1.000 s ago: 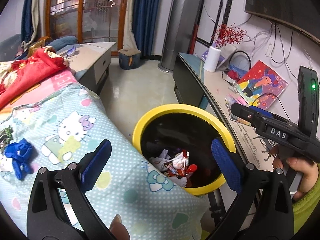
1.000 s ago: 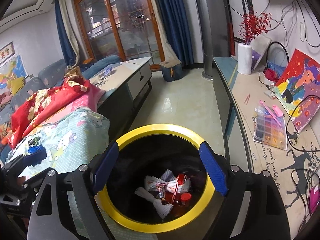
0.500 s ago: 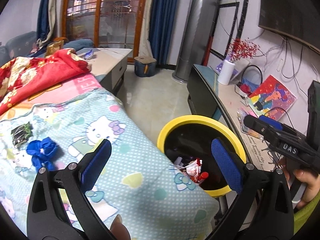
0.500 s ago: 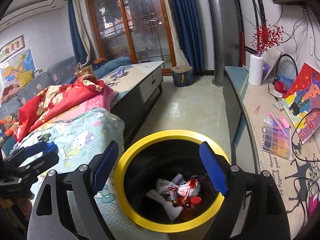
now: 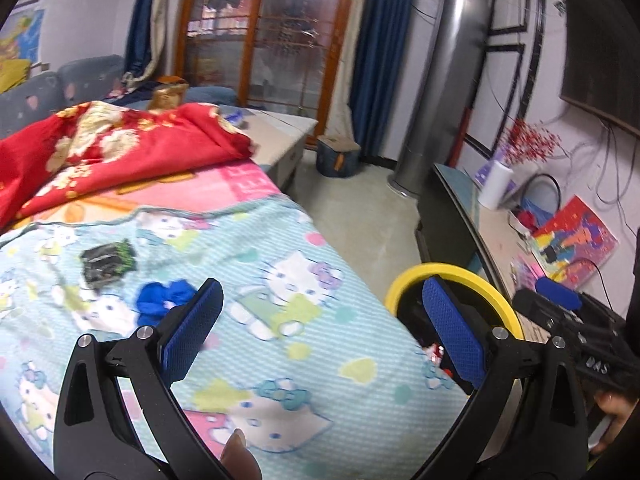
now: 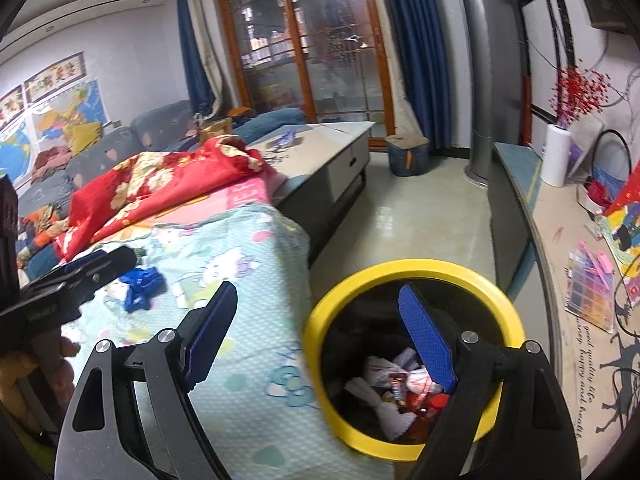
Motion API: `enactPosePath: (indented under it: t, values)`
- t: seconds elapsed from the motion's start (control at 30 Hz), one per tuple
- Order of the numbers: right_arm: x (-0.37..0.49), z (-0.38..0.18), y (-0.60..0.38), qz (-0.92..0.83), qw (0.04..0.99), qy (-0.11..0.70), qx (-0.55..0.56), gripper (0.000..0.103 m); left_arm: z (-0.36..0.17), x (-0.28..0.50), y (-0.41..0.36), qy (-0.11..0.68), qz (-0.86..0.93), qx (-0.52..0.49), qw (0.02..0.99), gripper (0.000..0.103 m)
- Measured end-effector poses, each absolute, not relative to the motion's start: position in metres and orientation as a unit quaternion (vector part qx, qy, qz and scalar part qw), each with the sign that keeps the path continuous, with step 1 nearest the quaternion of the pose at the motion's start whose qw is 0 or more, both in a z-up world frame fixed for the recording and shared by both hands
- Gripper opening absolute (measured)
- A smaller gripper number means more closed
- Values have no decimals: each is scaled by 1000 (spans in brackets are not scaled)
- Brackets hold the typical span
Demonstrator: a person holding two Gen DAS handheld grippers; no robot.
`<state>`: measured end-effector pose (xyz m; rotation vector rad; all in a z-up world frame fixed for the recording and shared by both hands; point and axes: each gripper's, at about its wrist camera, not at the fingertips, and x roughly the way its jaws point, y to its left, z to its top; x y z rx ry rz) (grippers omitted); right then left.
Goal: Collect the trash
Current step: 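Move both open tools back over the blue cloth and green snack bag, then grasp the dark green snack bag with the left tool while the right tool grasps the blue cloth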
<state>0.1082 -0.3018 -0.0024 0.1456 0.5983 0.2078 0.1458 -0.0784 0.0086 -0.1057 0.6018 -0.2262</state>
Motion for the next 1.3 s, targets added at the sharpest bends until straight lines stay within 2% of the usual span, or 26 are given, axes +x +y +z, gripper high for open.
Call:
enactPosePath:
  t: [0.73, 1.3]
  values:
    - [122, 6, -163, 234, 923, 306, 20, 80, 13, 146, 47, 266, 19, -92, 959, 92]
    - [178, -50, -71, 279, 879, 386, -2, 80, -29, 170, 124, 308, 75, -148, 937, 92]
